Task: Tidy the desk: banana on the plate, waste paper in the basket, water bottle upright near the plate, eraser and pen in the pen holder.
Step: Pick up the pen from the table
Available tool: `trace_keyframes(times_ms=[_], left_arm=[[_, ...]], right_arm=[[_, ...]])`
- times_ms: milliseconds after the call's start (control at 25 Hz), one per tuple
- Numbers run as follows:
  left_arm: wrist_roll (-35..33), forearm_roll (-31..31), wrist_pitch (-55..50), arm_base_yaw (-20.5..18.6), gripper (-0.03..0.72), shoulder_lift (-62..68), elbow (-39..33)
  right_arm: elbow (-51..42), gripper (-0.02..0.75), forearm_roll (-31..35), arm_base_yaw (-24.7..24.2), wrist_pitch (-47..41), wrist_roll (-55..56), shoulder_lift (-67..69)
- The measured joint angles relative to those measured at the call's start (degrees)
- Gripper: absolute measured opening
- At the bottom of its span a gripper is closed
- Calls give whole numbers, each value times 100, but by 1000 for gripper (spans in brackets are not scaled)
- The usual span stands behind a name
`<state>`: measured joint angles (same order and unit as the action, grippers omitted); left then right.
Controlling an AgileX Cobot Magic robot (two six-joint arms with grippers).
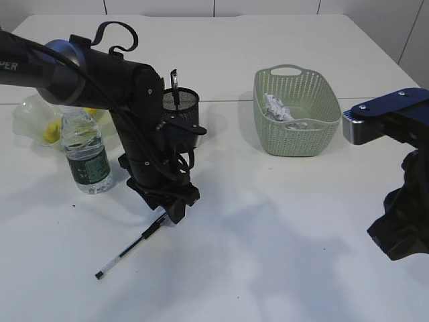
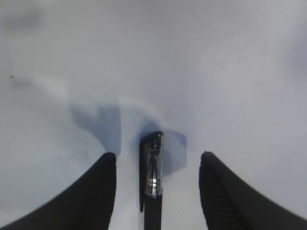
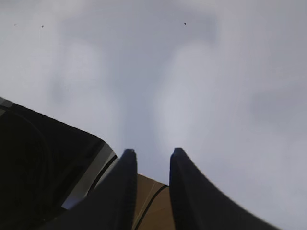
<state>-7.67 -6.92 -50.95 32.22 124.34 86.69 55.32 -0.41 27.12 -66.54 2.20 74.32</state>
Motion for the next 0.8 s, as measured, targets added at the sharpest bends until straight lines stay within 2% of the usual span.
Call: trace_keyframes(times_ms=[800], left_arm=[[48,-21,182,0,392,0,0]], right_arm=[[0,179,0,0,0,0,0]])
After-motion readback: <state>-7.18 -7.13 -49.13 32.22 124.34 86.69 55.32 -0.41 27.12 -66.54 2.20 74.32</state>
